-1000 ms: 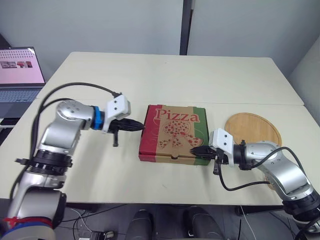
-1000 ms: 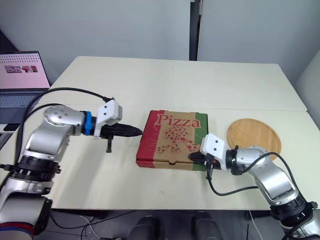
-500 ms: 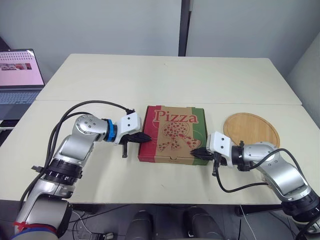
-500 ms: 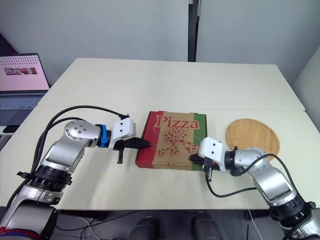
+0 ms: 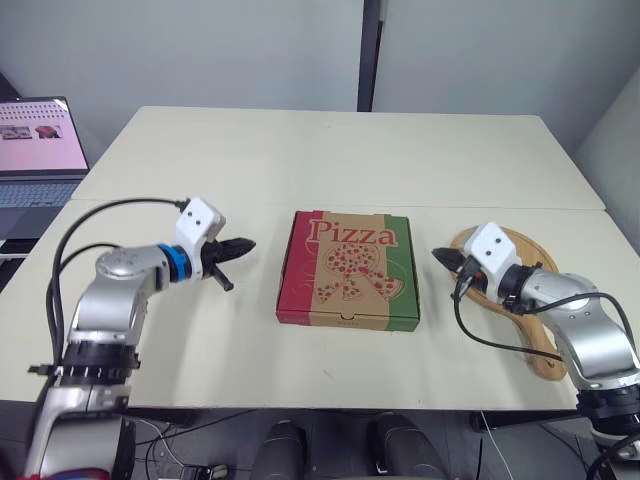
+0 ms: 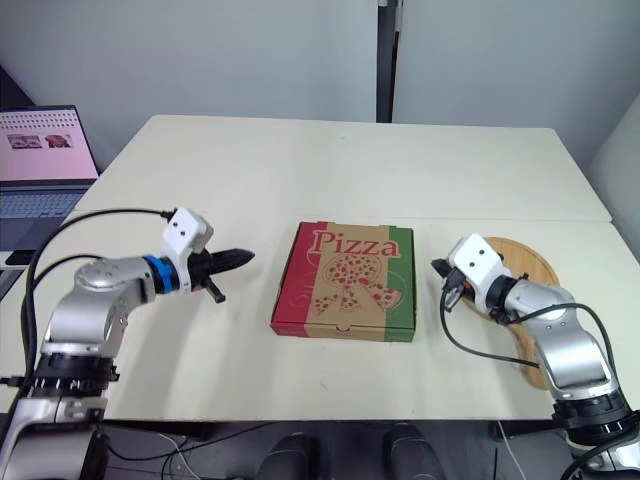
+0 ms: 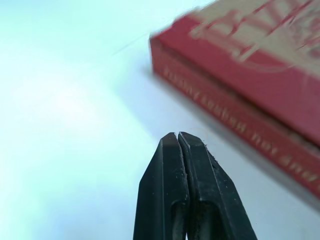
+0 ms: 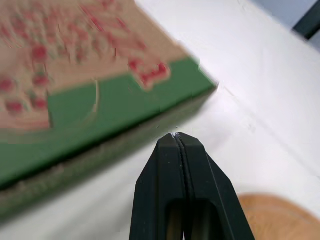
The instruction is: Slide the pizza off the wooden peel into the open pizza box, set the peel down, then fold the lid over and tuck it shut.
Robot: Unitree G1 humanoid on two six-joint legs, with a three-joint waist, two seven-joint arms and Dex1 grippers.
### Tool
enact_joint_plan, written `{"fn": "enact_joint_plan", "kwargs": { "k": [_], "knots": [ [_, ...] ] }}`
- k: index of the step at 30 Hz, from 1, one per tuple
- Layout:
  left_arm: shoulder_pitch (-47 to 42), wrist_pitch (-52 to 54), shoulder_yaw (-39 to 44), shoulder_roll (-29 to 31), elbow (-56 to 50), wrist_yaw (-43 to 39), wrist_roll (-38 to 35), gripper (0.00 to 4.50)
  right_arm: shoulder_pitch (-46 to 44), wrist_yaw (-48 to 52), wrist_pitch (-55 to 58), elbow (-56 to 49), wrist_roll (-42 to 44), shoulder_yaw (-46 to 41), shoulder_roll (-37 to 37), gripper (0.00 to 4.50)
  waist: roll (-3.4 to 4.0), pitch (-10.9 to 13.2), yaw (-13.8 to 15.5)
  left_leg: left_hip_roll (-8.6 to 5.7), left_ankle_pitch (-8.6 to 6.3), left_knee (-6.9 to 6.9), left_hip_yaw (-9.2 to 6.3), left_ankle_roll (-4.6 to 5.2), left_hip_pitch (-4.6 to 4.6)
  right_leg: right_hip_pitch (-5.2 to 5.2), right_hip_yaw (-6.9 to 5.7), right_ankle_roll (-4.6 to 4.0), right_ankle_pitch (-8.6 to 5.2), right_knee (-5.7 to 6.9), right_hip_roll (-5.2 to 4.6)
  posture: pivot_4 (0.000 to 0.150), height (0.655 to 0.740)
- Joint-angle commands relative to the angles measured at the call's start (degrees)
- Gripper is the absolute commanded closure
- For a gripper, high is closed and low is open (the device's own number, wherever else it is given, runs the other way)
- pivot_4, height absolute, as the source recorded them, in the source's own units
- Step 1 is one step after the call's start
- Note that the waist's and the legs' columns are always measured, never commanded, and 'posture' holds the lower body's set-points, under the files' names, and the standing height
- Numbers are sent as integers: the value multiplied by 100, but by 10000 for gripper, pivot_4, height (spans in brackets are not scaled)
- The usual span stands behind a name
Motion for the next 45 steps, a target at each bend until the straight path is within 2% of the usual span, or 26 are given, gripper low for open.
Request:
{"fn": "enact_joint_plan", "kwargs": {
  "k": [1, 6, 15, 24, 27, 31, 34, 36, 40, 45],
  "knots": [
    [160, 181, -204, -107, -433, 90, -42, 45000, -2, 26, 5, -48, -130, 219, 26, 44670, -1, 1, 1, 0, 0, 1, 0, 0, -6, -5, -1, 0, 0, 0, 0, 1500, 7400],
    [278, 521, -344, -277, -803, 81, -257, 45000, -6, 243, 92, -169, 55, 473, 186, 44670, -2, 2, 2, 0, 0, 5, -2, 0, -6, -5, -2, 0, 0, 1, 2, 1500, 7400],
    [615, 919, -505, -16, -1482, -266, -504, 45000, 33, 561, 153, -435, 244, 554, 276, 44670, -1, 2, -20, 3, 0, 1, -2, 0, -2, -6, -1, 0, 0, 1, 6, 1500, 7400],
    [660, 894, -444, 50, -1465, -204, -448, 45000, -7, 574, 186, -393, 152, 495, 194, 44670, -2, 2, -15, 3, 0, 1, -1, 0, -3, -6, -1, 1, -1, 0, 5, 1500, 7400],
    [675, 816, -116, 272, -1340, -244, -492, 45000, 70, 589, 318, -513, 325, 116, 27, 44670, -1, 2, -14, 2, 0, 1, -1, 0, -3, -6, -1, 2, -1, 0, 5, 1500, 7400],
    [837, 447, 386, 880, -973, -453, -472, 45000, 333, 742, 558, -812, 835, -680, -279, 44670, -2, 4, -16, 5, 0, -2, -2, 0, -5, -9, -2, -2, -2, -2, 5, 1500, 7400],
    [976, -66, 624, 1389, -502, -461, -202, 45000, 625, 936, 325, -740, 940, -1269, -700, 44670, -2, 4, -2, 5, 0, -2, -2, 0, -4, -8, -4, -2, -6, -3, 3, 1500, 7400],
    [1142, -383, 790, 1676, -290, -379, -18, 45000, 879, 1120, 9, -526, 899, -1642, -1030, 44670, -1, 4, 6, 2, 0, -3, 0, 0, -5, -8, -5, 19, -21, -7, -2, 1500, 7400],
    [1610, -936, 1107, 2138, 57, -756, -9, 45000, 1381, 1705, -556, 275, 898, -2399, -1703, 44670, -1, 4, 11, 1, 0, -5, 7, 0, -6, -6, -5, 19, -21, -17, -16, 1500, 7400],
    [1943, -1133, 1553, 2205, 292, -806, -160, 45000, 1678, 2119, -1157, 1460, 758, -2991, -2355, 44670, 1, 6, 11, 3, 0, -6, 17, 0, -2, -5, -7, 18, -23, -17, -40, 1500, 7400]
  ]
}}
